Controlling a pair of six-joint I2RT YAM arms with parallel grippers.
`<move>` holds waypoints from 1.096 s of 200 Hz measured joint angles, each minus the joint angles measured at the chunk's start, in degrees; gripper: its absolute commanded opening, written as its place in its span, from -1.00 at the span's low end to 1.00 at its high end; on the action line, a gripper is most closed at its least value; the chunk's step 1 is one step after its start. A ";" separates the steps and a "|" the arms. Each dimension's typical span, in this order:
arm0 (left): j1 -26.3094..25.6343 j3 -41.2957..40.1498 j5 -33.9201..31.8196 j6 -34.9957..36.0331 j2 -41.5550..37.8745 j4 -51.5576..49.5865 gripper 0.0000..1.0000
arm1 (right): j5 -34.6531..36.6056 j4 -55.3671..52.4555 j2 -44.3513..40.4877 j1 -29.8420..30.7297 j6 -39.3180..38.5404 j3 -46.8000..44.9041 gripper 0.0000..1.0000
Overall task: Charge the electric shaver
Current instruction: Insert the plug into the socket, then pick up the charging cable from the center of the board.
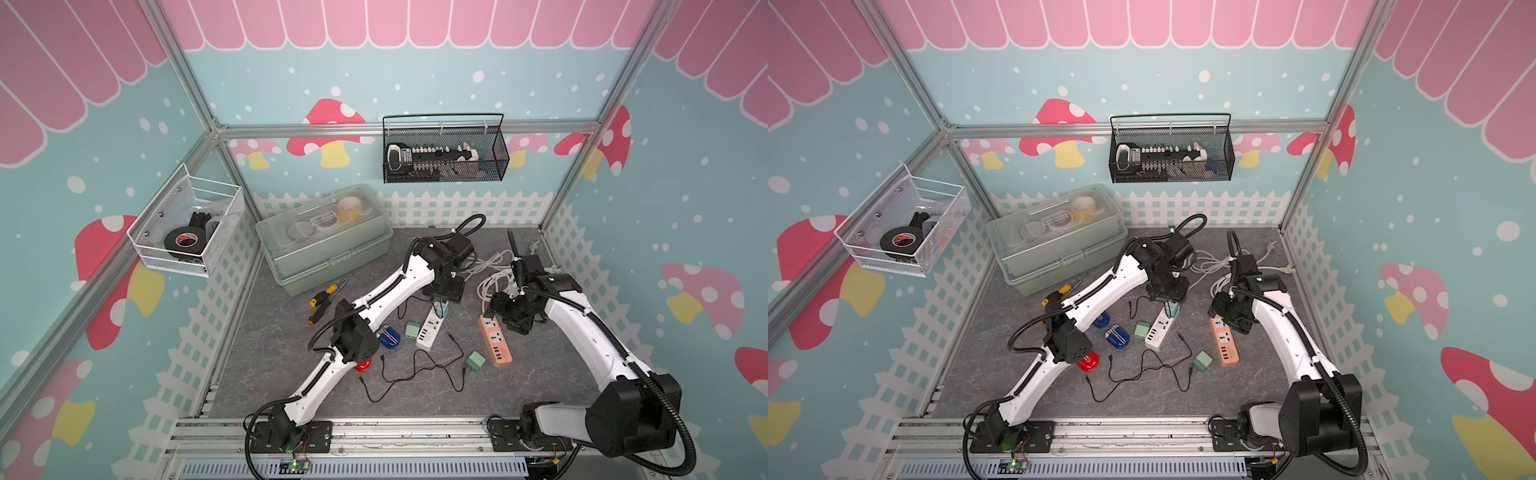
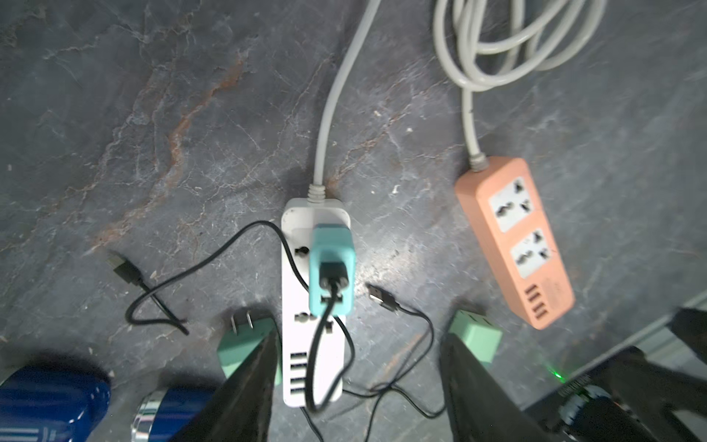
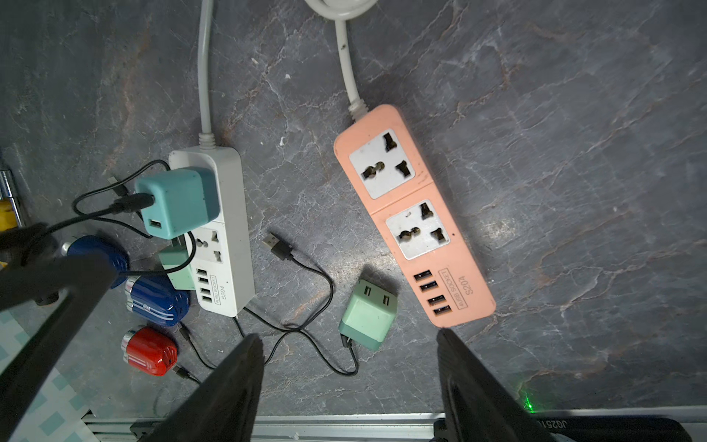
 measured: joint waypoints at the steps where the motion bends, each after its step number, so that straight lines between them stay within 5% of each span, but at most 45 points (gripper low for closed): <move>1: 0.02 -0.07 0.04 -0.04 -0.11 0.02 0.34 | 0.04 0.02 0.00 0.00 0.00 0.02 0.43; 30: 2.49 -2.03 1.38 -1.77 -5.51 0.81 0.34 | 4.22 0.04 0.00 3.50 -0.50 3.28 0.33; 64: 10.78 -11.69 1.22 -5.20 -15.34 3.65 0.31 | 9.75 2.82 3.78 19.37 -2.84 13.46 0.04; 92: 19.67 -32.92 0.90 -10.73 -30.10 10.45 0.22 | 12.22 7.41 14.21 29.22 -5.79 21.49 -0.15; 116: 28.76 -54.75 1.84 -17.55 -45.16 18.01 0.11 | 14.43 9.16 24.70 33.11 -7.54 27.04 -0.17; 137: 35.41 -66.10 2.69 -22.47 -54.64 21.27 0.08 | 16.20 9.44 33.97 35.67 -9.09 33.79 -0.18; 219: 41.31 -73.94 7.96 -26.32 -64.02 24.90 0.06 | 19.43 7.67 54.62 37.53 -9.68 47.58 -0.27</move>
